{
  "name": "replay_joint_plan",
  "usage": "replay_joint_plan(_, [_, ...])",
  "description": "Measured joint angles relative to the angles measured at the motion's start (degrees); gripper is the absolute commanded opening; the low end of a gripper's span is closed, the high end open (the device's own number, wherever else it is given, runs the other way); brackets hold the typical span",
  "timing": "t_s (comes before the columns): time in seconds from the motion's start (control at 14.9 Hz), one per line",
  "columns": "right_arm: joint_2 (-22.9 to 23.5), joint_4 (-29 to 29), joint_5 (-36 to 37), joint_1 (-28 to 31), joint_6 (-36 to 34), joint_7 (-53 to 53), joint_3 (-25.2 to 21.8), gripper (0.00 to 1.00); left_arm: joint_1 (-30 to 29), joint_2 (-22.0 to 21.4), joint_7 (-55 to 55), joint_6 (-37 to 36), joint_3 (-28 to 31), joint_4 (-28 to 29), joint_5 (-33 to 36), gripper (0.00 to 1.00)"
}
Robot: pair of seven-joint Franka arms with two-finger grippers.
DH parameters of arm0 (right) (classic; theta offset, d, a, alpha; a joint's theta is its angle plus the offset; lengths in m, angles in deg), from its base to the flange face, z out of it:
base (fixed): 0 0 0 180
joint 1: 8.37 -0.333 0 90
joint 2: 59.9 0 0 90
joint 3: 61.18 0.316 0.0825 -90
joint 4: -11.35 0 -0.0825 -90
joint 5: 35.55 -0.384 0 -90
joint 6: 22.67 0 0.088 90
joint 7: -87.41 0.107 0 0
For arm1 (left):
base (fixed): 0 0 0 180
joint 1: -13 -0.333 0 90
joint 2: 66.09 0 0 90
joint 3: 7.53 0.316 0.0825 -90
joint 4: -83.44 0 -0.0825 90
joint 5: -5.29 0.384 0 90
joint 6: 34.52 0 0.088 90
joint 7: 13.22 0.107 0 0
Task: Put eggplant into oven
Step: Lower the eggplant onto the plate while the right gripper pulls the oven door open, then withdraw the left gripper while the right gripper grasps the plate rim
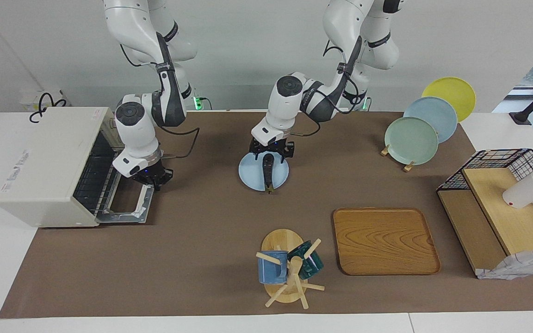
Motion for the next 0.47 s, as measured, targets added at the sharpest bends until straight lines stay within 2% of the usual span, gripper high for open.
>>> replay_joint_plan(0.2, [0.0,-0.1,-1.7,-0.8,-0.7,0.0,-0.1,0.0,-6.5,-2.0,5.4,-6.0,0.5,-3.0,0.0,1.0])
replay_joint_plan(0.47, [0.0,-2.9,-4.4,-3.0,-7.0,2.7,-0.2,0.0,-20.8,-3.3,20.3,-20.2,1.1,-12.3,0.0,1.0])
